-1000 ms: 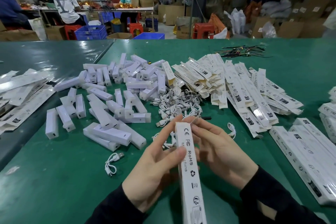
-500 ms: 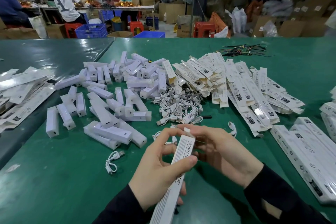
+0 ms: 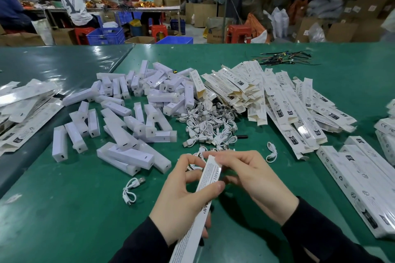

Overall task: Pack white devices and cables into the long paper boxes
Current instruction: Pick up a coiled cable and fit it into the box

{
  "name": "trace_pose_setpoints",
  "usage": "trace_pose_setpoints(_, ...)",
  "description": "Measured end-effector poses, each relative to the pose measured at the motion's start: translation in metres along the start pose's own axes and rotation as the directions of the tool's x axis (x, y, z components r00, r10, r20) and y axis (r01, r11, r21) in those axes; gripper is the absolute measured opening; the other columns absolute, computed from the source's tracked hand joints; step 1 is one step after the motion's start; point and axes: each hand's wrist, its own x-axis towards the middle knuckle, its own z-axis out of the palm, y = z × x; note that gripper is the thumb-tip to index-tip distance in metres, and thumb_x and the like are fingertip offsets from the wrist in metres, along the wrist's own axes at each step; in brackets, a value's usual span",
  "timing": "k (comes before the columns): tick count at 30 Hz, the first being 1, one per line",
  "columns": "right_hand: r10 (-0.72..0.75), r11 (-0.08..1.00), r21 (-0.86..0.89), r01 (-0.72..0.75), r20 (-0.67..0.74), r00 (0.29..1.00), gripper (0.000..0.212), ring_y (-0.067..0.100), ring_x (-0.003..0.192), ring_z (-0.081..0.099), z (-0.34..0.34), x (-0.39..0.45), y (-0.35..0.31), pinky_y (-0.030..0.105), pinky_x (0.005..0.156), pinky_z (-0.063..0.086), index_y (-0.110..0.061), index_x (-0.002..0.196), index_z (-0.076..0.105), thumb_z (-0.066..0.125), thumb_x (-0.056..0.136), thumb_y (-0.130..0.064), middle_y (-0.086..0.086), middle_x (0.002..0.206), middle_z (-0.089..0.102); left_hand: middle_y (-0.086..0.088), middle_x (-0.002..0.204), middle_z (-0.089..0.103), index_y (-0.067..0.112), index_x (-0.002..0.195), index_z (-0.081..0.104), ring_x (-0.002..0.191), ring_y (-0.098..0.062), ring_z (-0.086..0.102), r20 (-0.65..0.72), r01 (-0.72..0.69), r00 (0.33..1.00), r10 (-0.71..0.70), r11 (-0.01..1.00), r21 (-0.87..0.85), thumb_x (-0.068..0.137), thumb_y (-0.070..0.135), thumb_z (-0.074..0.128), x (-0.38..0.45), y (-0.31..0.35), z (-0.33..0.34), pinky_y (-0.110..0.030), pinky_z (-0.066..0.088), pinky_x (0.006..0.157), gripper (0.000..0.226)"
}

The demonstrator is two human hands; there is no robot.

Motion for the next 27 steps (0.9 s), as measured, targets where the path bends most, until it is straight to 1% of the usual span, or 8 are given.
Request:
trace_pose_setpoints(6, -0.210, 0.933, -0.287, 0.218, 0.060, 0.976, 0.033, -0.001, 0.100, 0.060, -0.001, -0.003, 0.002, 0.010, 0.080, 0.041, -0.021, 0.105, 0.077, 0.049, 0.092, -0.032, -0.008, 0.106, 0.064, -0.008, 0.084, 0.072, 0.012, 0.105, 0.045, 0.045, -0.029, 0.057, -0.046, -0.023, 0.999, 0.025, 0.999, 0.045, 0.070, 0.030, 0.079, 0.000, 0.005, -0.005, -0.030, 0.048, 0.041, 0.052)
trace_pose_setpoints(11, -0.225, 0.939, -0.259, 0.226, 0.036, 0.974, 0.027, 0.007, 0.106, 0.061, 0.009, -0.008, 0.006, 0.015, 0.086, 0.047, -0.027, 0.115, 0.072, 0.052, 0.097, -0.028, 0.001, 0.117, 0.060, -0.010, 0.083, 0.069, 0.023, 0.112, 0.050, 0.051, -0.038, 0.064, -0.045, -0.019, 0.999, 0.015, 0.996, -0.093, 0.091, 0.013, 0.061, -0.001, 0.005, 0.003, -0.039, 0.053, 0.040, 0.026)
trace_pose_setpoints(16, -0.074, 0.995, -0.064, 0.079, 0.081, 0.994, 0.060, 0.004, 0.087, 0.063, 0.032, -0.020, 0.010, 0.022, 0.078, 0.055, -0.041, 0.145, 0.036, 0.059, 0.095, -0.016, -0.011, 0.116, 0.062, -0.010, 0.102, 0.074, 0.028, 0.119, 0.048, 0.086, -0.030, 0.071, -0.269, -0.260, 0.941, 0.204, 0.946, -0.192, 0.093, 0.027, 0.047, 0.002, 0.010, 0.010, -0.040, 0.060, 0.070, 0.026)
trace_pose_setpoints(18, -0.100, 0.986, -0.127, 0.107, 0.063, 0.993, 0.067, 0.007, 0.077, 0.059, 0.036, -0.029, 0.009, 0.022, 0.071, 0.054, -0.051, 0.140, 0.036, 0.065, 0.092, -0.015, -0.018, 0.104, 0.067, -0.004, 0.113, 0.071, 0.034, 0.114, 0.046, 0.095, -0.032, 0.068, -0.316, -0.308, 0.918, 0.239, 0.932, -0.190, 0.088, 0.035, 0.046, 0.001, 0.010, 0.010, -0.049, 0.056, 0.079, 0.026)
trace_pose_setpoints(20, -0.184, 0.964, -0.194, 0.181, 0.005, 0.983, 0.059, 0.010, 0.072, 0.060, 0.028, -0.035, 0.002, 0.021, 0.065, 0.051, -0.045, 0.135, 0.048, 0.068, 0.089, -0.014, -0.012, 0.096, 0.073, 0.004, 0.118, 0.070, 0.031, 0.116, 0.045, 0.109, -0.023, 0.062, -0.305, -0.322, 0.911, 0.279, 0.941, -0.103, 0.087, 0.037, 0.046, -0.001, 0.011, 0.009, -0.039, 0.049, 0.093, 0.029)
trace_pose_setpoints(23, -0.415, 0.857, -0.423, 0.295, -0.224, 0.882, 0.041, 0.003, 0.078, 0.067, -0.005, -0.047, -0.011, 0.015, 0.062, 0.052, -0.039, 0.119, 0.068, 0.074, 0.082, -0.023, -0.018, 0.098, 0.074, 0.013, 0.118, 0.068, 0.026, 0.122, 0.048, 0.117, 0.001, 0.055, -0.290, -0.316, 0.907, 0.304, 0.949, 0.007, 0.091, 0.041, 0.055, 0.000, 0.013, 0.005, -0.011, 0.041, 0.095, 0.035)
trace_pose_setpoints(25, -0.458, 0.864, -0.428, 0.265, -0.448, 0.768, 0.039, 0.000, 0.073, 0.066, -0.038, -0.061, -0.018, 0.014, 0.053, 0.051, -0.050, 0.113, 0.068, 0.073, 0.077, -0.036, -0.026, 0.095, 0.071, 0.013, 0.114, 0.069, 0.024, 0.121, 0.049, 0.115, 0.002, 0.056, -0.324, -0.312, 0.892, 0.316, 0.948, 0.064, 0.093, 0.039, 0.050, -0.001, 0.014, 0.001, -0.020, 0.042, 0.098, 0.032)
trace_pose_setpoints(27, -0.491, 0.803, -0.587, 0.100, -0.559, 0.668, 0.040, 0.002, 0.077, 0.064, -0.076, -0.078, -0.014, 0.025, 0.062, 0.056, -0.059, 0.113, 0.063, 0.070, 0.077, -0.043, -0.028, 0.095, 0.068, 0.007, 0.106, 0.072, 0.019, 0.115, 0.052, 0.108, -0.002, 0.061, -0.408, -0.300, 0.864, 0.295, 0.953, 0.053, 0.100, 0.025, 0.047, 0.000, 0.016, -0.003, -0.034, 0.045, 0.097, 0.017)
